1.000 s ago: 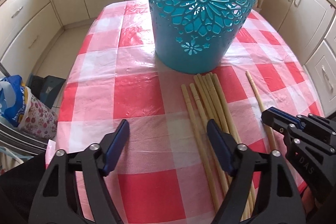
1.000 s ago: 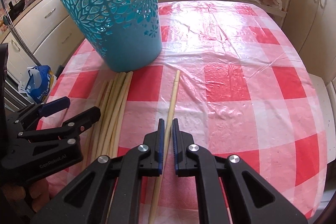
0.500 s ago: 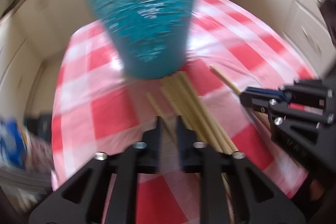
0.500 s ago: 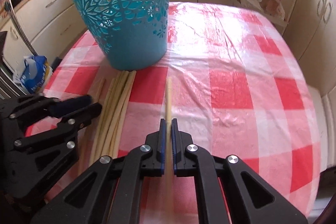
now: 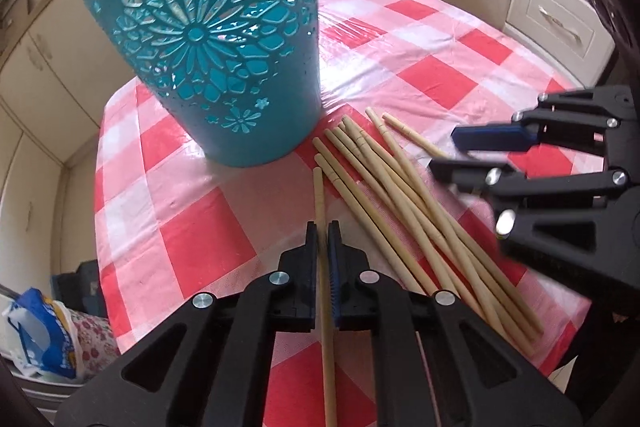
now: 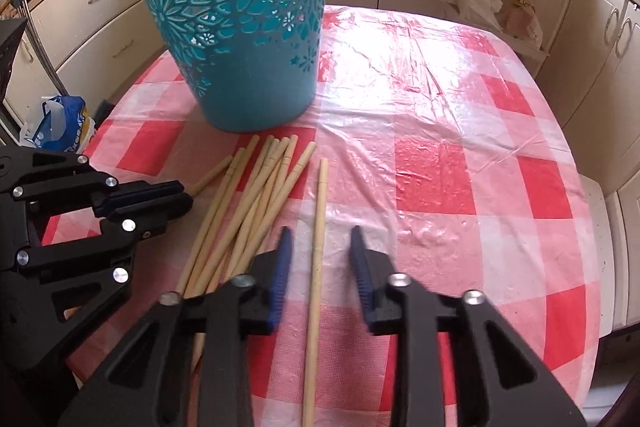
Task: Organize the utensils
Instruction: 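Close the right gripper on the wooden stick, then lift the stick with the right gripper and carry it over the teal cup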
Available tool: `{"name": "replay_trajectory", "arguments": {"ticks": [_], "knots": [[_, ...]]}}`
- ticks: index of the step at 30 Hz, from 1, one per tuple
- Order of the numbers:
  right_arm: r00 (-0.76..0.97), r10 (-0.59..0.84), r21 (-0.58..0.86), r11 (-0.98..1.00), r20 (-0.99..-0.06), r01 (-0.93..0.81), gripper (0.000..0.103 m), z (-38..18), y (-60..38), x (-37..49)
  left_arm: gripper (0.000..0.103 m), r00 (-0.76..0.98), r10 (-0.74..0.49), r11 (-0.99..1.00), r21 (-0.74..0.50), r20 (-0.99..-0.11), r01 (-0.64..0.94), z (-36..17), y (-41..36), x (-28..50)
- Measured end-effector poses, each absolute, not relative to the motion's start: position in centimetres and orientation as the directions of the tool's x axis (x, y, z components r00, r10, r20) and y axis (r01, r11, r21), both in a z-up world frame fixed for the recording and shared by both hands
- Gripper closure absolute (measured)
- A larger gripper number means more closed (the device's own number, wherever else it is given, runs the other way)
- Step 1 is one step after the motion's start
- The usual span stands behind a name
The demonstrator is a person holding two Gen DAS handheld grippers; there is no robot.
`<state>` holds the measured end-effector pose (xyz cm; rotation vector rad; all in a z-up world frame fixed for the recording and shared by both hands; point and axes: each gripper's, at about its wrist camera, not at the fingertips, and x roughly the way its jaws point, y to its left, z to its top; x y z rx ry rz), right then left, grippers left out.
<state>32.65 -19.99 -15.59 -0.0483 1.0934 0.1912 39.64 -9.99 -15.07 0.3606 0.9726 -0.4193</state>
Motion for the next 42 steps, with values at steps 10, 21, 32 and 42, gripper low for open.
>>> {"name": "replay_trajectory", "arguments": {"ticks": [10,21,32,42], "knots": [[0.446,0.185,0.132,0.980,-0.876,-0.148,0.097,-15.6,-21.3,32.5,0.098,0.451,-0.248,0.892,-0.021,-0.857,0.451,-15.2,-8.6,40.0],[0.455,0.167,0.115,0.983,-0.875,-0.140,0.097,-15.7,-21.5,32.8,0.097,0.447,-0.244,0.908,-0.040,-0.861,0.418,-15.1,-8.2,40.4],[0.465,0.175,0.119,0.982,-0.868,-0.147,0.097,-15.8,-21.5,33.0,0.098,0.469,-0.229,0.909,-0.015,-0.853,0.417,-15.0,-8.4,40.5],[0.542,0.346,0.368,0.927,-0.766,-0.072,0.097,-13.7,-24.6,31.0,0.098,0.535,-0.234,0.915,0.002,-0.812,0.403,-12.1,-8.0,38.8]]}}
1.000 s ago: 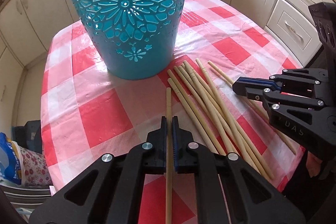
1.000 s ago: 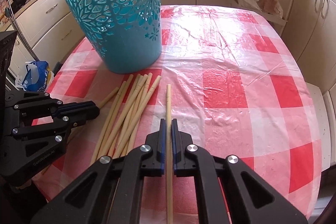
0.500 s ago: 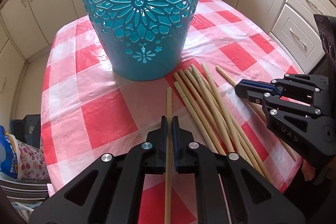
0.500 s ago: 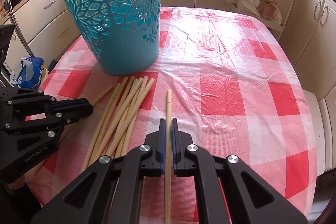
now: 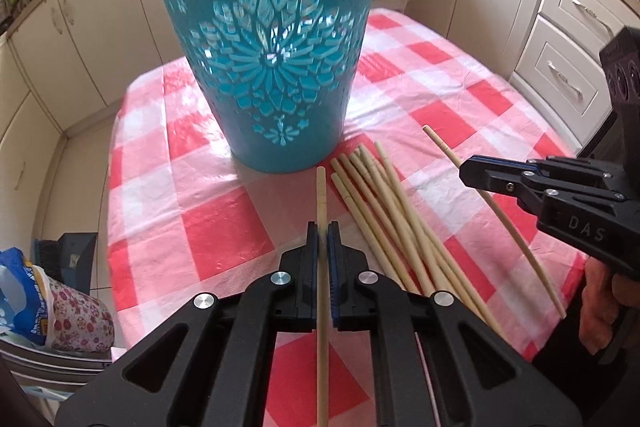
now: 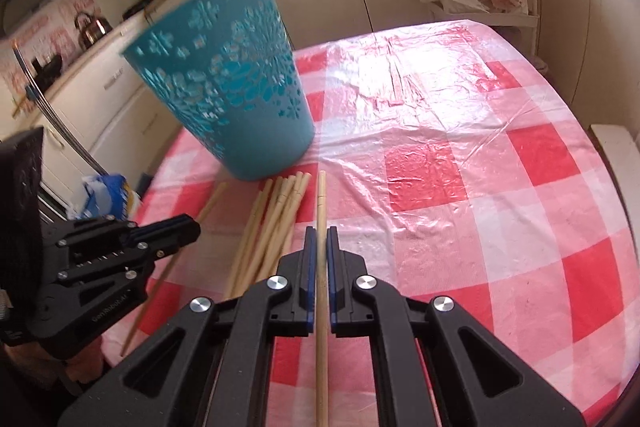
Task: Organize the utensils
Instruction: 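Lift the stick with the right gripper and carry it over the teal cup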
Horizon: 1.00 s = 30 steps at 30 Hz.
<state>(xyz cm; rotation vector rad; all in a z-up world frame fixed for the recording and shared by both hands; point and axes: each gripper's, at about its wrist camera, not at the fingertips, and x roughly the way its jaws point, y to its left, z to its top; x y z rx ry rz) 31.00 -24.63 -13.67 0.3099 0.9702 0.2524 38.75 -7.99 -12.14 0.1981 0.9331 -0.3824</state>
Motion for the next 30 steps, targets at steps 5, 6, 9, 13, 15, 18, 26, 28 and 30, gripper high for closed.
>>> {"name": "replay_trajectory", "arguments": {"ticks": [5,6,9,13,15,18,26,28,30], "knots": [[0.610,0.406,0.463,0.884,-0.680,-0.072,0.097,-12.1,-25.7,29.6,0.098,0.580,-0.254,0.919,-0.006,-0.774,0.395,-9.7,-7.7,37.4],[0.625,0.414,0.475,0.877,-0.662,-0.077,0.097,-11.7,-25.9,29.3,0.098,0.591,-0.260,0.920,-0.010,-0.764,0.392,-9.1,-7.5,37.0],[0.649,0.425,0.500,0.862,-0.631,-0.080,0.097,-10.9,-26.1,28.8,0.098,0.630,-0.286,0.923,-0.030,-0.722,0.384,-6.6,-6.7,36.4],[0.663,0.439,0.531,0.844,-0.606,-0.073,0.097,-10.7,-26.5,28.5,0.098,0.699,-0.336,0.926,-0.085,-0.632,0.368,-2.2,-5.1,36.5],[0.666,0.446,0.544,0.836,-0.598,-0.071,0.097,-10.7,-26.7,28.7,0.098,0.731,-0.351,0.927,-0.107,-0.585,0.360,-0.1,-4.3,37.0],[0.668,0.452,0.554,0.830,-0.592,-0.071,0.097,-10.9,-26.8,28.5,0.098,0.776,-0.363,0.929,-0.133,-0.517,0.346,2.9,-3.7,38.2],[0.672,0.469,0.583,0.810,-0.573,-0.068,0.097,-11.2,-27.3,28.2,0.098,0.826,-0.353,0.936,-0.165,-0.439,0.312,6.0,-4.0,43.5],[0.669,0.473,0.588,0.806,-0.573,-0.067,0.097,-11.4,-27.3,28.3,0.098,0.832,-0.346,0.938,-0.164,-0.434,0.305,6.3,-4.4,44.9],[0.668,0.475,0.590,0.805,-0.573,-0.066,0.097,-11.5,-27.2,28.4,0.099,0.834,-0.346,0.938,-0.163,-0.431,0.305,6.3,-5.1,45.8]]}}
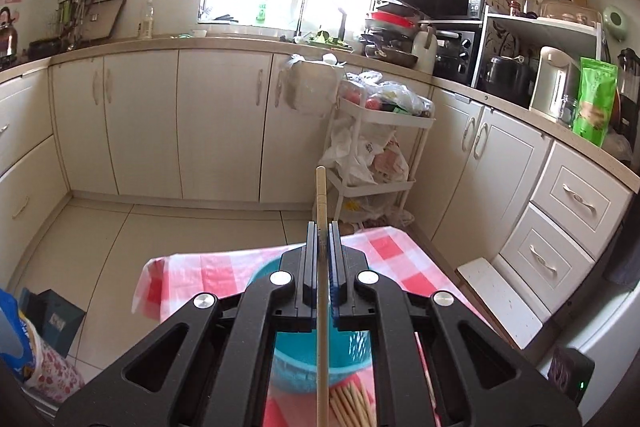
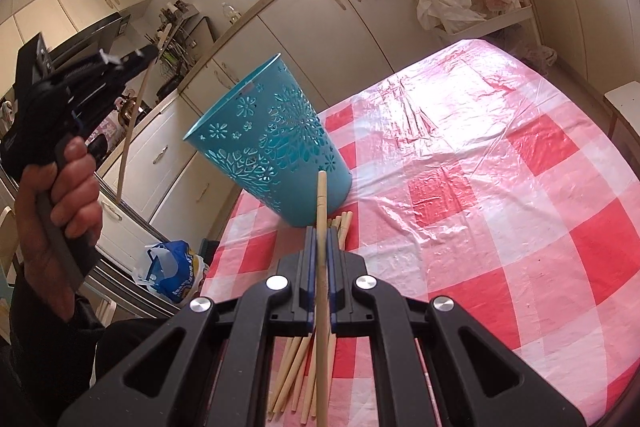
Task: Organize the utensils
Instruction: 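Lift the stick with the right gripper and carry it over the teal cup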
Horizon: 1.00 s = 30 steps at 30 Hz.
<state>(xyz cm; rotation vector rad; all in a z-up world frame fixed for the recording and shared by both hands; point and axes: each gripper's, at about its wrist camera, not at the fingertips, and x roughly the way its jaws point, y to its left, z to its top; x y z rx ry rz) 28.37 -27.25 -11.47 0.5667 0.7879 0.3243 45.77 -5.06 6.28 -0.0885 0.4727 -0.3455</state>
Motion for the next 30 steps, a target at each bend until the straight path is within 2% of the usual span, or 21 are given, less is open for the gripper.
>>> {"name": "replay_trajectory", "arguments": {"ticks": [15,24,27,30], "knots": [[0.648,0.487,0.593,0.802,-0.586,-0.067,0.097,-12.2,-26.8,28.7,0.098,0.858,-0.344,0.939,-0.147,-0.382,0.311,6.6,-6.5,47.2],[0.638,0.493,0.598,0.799,-0.591,-0.063,0.097,-12.5,-26.6,28.8,0.098,0.908,-0.336,0.930,-0.239,-0.251,0.278,9.1,-5.1,49.6],[0.636,0.496,0.603,0.796,-0.592,-0.059,0.097,-12.6,-26.7,28.9,0.098,0.910,-0.336,0.923,-0.279,-0.244,0.266,8.5,-4.9,51.0],[0.633,0.498,0.606,0.794,-0.593,-0.057,0.097,-12.6,-26.7,28.9,0.098,0.899,-0.341,0.915,-0.315,-0.274,0.251,6.9,-4.6,52.4]]}}
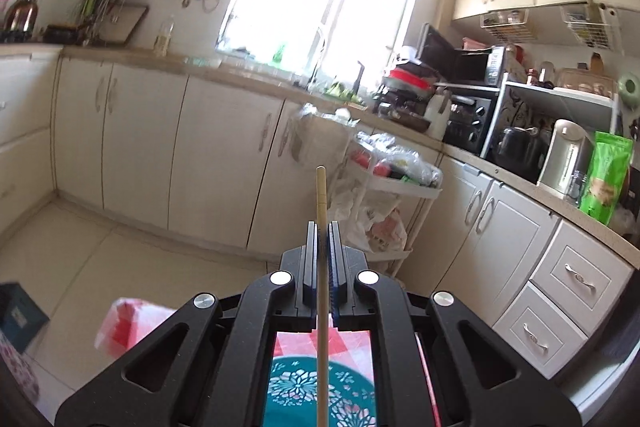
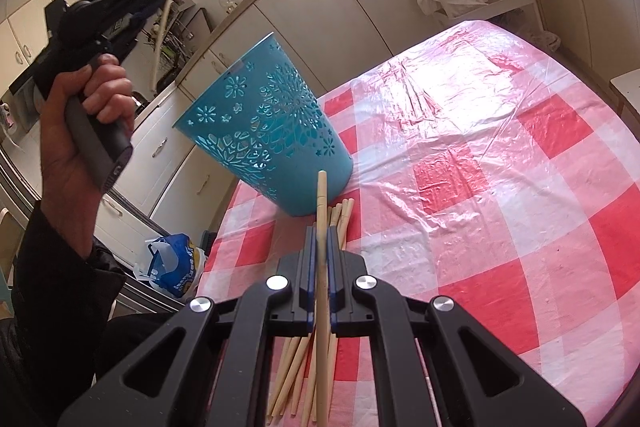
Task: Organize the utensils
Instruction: 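Lift the stick with the right gripper and carry it over the teal cup, then lower the stick into the teal cup and open the right gripper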
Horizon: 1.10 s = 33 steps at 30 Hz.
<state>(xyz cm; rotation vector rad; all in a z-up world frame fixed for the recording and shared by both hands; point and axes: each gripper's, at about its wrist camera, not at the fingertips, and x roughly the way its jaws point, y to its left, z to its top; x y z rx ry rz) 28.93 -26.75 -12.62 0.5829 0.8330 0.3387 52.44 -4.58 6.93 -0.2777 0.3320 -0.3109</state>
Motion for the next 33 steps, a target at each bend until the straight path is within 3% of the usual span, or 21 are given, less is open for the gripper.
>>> {"name": "replay_trajectory", "arguments": {"ticks": [5,13,24,30,33], "knots": [[0.631,0.502,0.608,0.792,-0.592,-0.059,0.097,-12.7,-26.7,29.0,0.098,0.891,-0.334,0.913,-0.340,-0.308,0.225,4.2,-3.9,53.2],[0.620,0.504,0.607,0.792,-0.601,-0.056,0.097,-12.9,-26.5,29.2,0.098,0.921,-0.283,0.921,-0.343,-0.269,0.183,3.9,-3.4,54.0],[0.682,0.476,0.586,0.806,-0.556,-0.085,0.097,-10.6,-26.8,29.0,0.098,0.866,-0.242,0.965,-0.203,-0.436,0.168,2.0,-4.5,53.3],[0.735,0.469,0.564,0.813,-0.489,-0.144,0.097,-7.2,-25.9,30.5,0.098,0.833,-0.250,0.962,-0.222,-0.494,0.158,0.5,-3.3,51.5],[0.767,0.467,0.548,0.816,-0.441,-0.181,0.097,-4.8,-25.1,32.9,0.092,0.820,-0.268,0.955,-0.249,-0.505,0.159,-0.4,-2.6,50.4]]}}
